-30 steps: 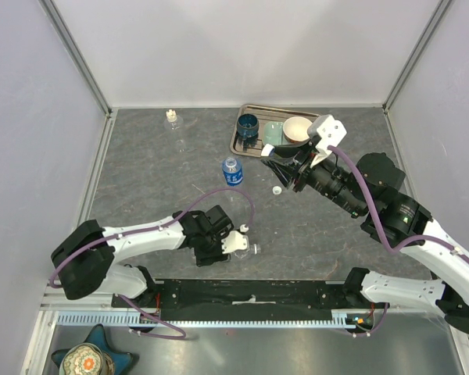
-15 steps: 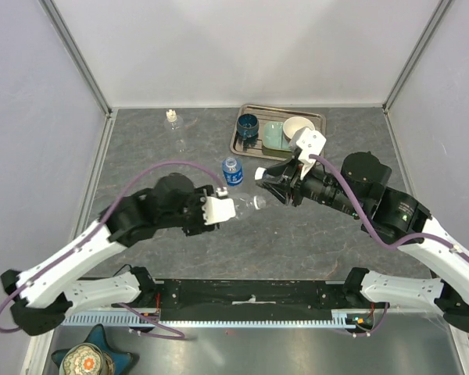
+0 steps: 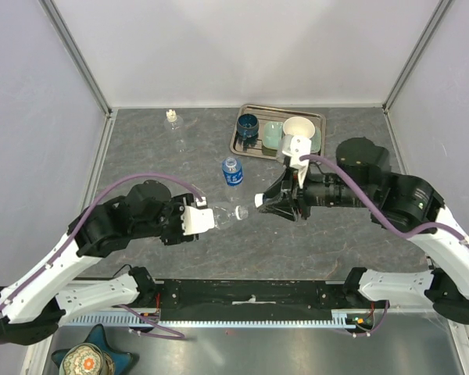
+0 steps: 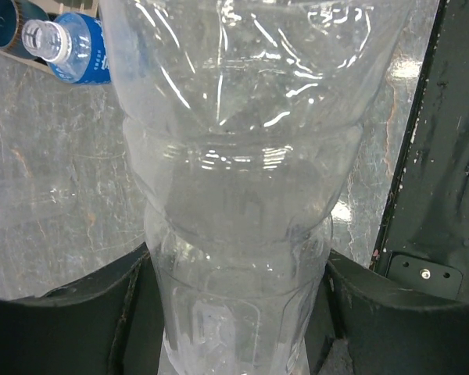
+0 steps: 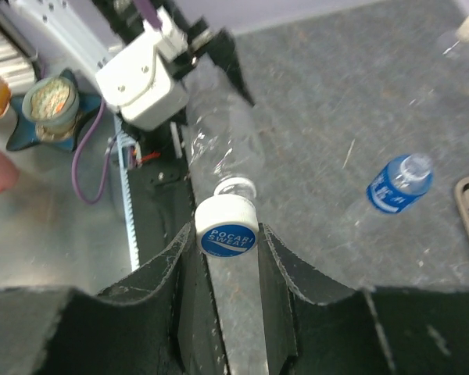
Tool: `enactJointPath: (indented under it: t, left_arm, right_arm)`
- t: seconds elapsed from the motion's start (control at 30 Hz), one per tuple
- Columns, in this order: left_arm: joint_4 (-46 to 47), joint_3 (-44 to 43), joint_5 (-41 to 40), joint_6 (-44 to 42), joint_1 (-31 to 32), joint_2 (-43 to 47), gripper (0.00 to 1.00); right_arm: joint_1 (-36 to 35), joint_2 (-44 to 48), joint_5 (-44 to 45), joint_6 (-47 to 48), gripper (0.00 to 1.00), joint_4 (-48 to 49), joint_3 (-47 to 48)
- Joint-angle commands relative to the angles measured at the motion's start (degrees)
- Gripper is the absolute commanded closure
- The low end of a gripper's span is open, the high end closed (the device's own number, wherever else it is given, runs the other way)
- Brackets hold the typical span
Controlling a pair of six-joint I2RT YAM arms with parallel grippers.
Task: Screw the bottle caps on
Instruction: Screw the bottle cap onto the plastic bottle.
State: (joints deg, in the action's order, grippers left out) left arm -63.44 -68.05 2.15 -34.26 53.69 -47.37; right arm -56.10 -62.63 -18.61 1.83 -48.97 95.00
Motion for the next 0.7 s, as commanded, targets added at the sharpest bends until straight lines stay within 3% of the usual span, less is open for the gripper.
enactJointPath:
  t: [0.0,0.67]
  left_arm:
    - [-1.0,-6.5,1.3,-2.4,-0.3,-1.8,0.75]
    - [-0.5,-11.1,5.8,-1.4,-0.3,-6.4,0.77]
  right_arm:
    - [-0.1,-2.5,-4.6,1.4,0.64,-5.0,0.3]
    - [0.0,-2.1,-4.3,4.3,0.64,-2.3,-3.0]
